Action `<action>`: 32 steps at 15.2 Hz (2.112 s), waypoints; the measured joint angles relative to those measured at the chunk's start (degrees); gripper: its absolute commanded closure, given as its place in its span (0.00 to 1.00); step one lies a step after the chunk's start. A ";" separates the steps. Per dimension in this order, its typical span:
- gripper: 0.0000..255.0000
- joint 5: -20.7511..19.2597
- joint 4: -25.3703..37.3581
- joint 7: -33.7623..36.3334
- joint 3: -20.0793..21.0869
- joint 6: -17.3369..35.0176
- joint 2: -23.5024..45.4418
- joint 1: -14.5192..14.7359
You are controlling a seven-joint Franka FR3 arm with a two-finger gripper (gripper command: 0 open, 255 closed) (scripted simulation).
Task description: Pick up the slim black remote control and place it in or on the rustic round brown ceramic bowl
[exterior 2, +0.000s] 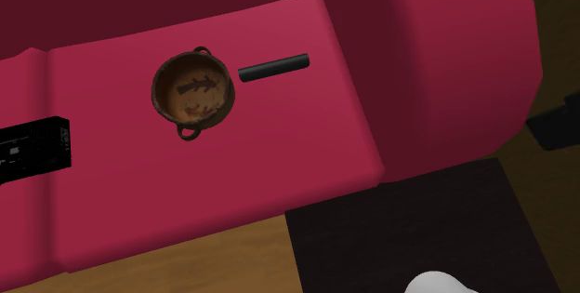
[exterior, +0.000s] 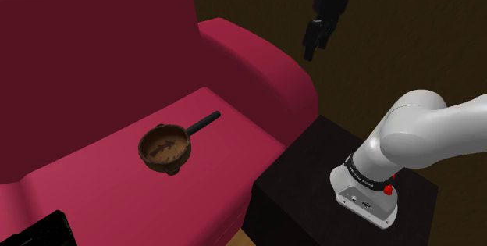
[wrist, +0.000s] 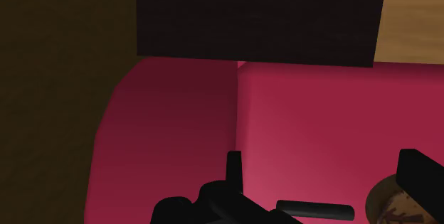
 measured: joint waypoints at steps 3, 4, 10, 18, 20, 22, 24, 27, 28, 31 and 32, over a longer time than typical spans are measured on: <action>0.00 -0.52 -0.98 -1.99 -0.49 2.67 1.57 0.50; 0.00 -0.84 -1.22 -3.40 -0.79 4.30 2.81 0.88; 0.00 -2.96 -4.23 -13.14 -3.10 17.83 12.22 3.07; 0.00 -4.06 -2.33 -25.12 -4.47 33.08 27.67 6.39; 0.00 -4.17 -0.91 -28.35 -4.77 36.34 31.86 7.02; 0.00 -4.22 0.32 -31.73 -5.04 39.88 36.20 7.50; 0.00 -4.12 1.92 -34.65 -4.87 43.05 40.54 8.14; 0.00 -3.99 4.43 -38.81 -4.30 47.36 46.71 8.97; 0.00 -4.03 5.22 -39.74 -3.87 48.83 48.81 9.39; 0.00 -4.18 8.49 -43.89 -3.03 52.47 55.08 9.77; 0.00 -4.25 10.30 -45.42 -2.76 53.16 57.35 9.77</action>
